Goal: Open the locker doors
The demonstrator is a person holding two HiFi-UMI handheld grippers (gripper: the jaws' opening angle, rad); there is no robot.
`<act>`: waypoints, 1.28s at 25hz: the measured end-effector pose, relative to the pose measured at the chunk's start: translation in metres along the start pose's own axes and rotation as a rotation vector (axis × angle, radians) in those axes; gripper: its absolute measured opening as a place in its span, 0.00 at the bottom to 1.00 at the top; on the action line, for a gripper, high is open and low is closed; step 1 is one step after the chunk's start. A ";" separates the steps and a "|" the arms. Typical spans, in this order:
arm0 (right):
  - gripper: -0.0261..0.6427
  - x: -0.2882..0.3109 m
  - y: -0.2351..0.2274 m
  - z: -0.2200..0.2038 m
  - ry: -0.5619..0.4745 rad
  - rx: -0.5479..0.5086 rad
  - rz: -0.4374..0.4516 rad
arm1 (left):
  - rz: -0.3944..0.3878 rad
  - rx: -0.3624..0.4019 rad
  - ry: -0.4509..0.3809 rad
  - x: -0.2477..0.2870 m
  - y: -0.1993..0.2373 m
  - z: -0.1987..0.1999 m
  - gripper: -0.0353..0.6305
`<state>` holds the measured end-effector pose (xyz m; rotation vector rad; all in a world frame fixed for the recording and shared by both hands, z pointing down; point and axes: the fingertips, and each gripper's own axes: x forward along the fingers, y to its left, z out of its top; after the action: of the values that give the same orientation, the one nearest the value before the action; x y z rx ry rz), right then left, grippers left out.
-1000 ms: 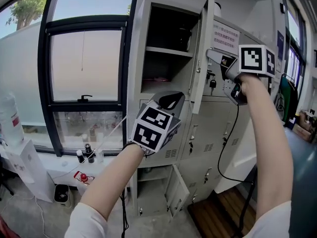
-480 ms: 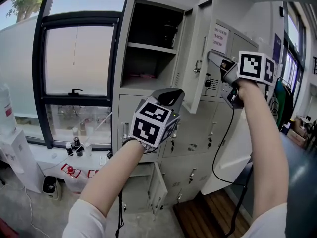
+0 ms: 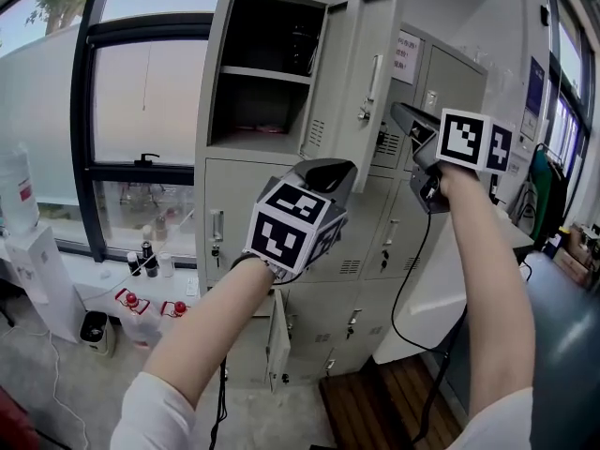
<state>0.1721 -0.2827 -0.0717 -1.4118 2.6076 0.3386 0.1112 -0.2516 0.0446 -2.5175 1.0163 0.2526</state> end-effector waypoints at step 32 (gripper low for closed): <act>0.03 -0.049 -0.196 -0.063 0.091 -0.084 -0.033 | -0.056 -0.140 -0.023 0.229 -0.095 -0.029 0.08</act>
<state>0.3613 -0.3643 -0.0234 -1.5293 2.6676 0.3936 0.3424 -0.3453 0.0282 -2.6567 0.9482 0.3469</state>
